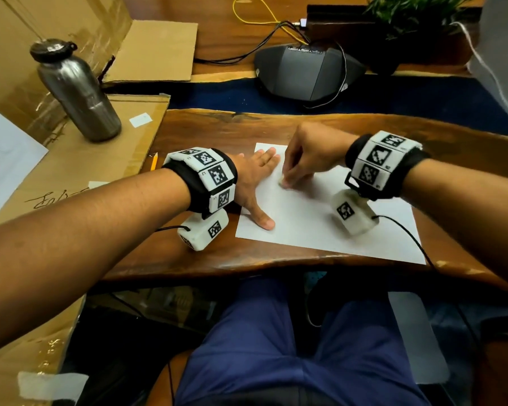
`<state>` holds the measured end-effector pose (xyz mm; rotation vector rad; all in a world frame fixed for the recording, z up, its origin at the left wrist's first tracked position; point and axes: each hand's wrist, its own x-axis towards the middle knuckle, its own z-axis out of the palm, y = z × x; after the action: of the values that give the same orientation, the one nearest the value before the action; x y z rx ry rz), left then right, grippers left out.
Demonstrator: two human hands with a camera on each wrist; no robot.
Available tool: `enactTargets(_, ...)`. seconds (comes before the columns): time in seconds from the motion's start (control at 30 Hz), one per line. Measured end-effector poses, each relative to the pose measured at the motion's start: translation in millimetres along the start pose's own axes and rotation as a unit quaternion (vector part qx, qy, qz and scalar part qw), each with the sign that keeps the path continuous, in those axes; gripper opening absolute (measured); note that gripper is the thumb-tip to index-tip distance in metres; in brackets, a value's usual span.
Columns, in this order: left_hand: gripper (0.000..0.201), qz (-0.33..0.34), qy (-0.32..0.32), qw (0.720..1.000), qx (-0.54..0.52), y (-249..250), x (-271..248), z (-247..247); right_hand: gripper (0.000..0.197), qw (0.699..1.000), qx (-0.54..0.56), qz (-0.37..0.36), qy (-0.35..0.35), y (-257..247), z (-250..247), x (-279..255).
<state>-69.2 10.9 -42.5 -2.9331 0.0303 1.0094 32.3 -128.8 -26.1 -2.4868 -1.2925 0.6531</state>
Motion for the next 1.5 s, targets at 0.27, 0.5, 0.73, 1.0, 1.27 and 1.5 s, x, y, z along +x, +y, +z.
enactTargets(0.27,0.142,0.003,0.002,1.000,-0.003,-3,1,2,0.015,0.998,-0.049,-0.031,-0.007,-9,14,-22)
enactTargets(0.5,0.138,0.033,0.021,0.999,-0.011,-7,-1,6,0.014,0.987,0.049,0.083,0.130,46,-11,-37)
enactTargets(0.73,0.119,0.147,0.029,0.989,0.013,-6,-4,9,0.022,0.973,0.129,0.182,0.063,83,-6,-52)
enactTargets(1.0,0.098,0.358,0.068,0.926,0.101,20,-48,40,0.021,0.976,0.122,0.174,0.050,81,-6,-54)
enactTargets(1.27,0.090,0.273,0.049,0.954,0.111,-12,5,16,0.023,0.975,0.123,0.180,0.043,75,-7,-55)
enactTargets(1.5,0.094,0.158,0.088,0.972,0.150,-24,25,-26,0.024,0.972,0.137,0.184,0.041,76,-8,-55)
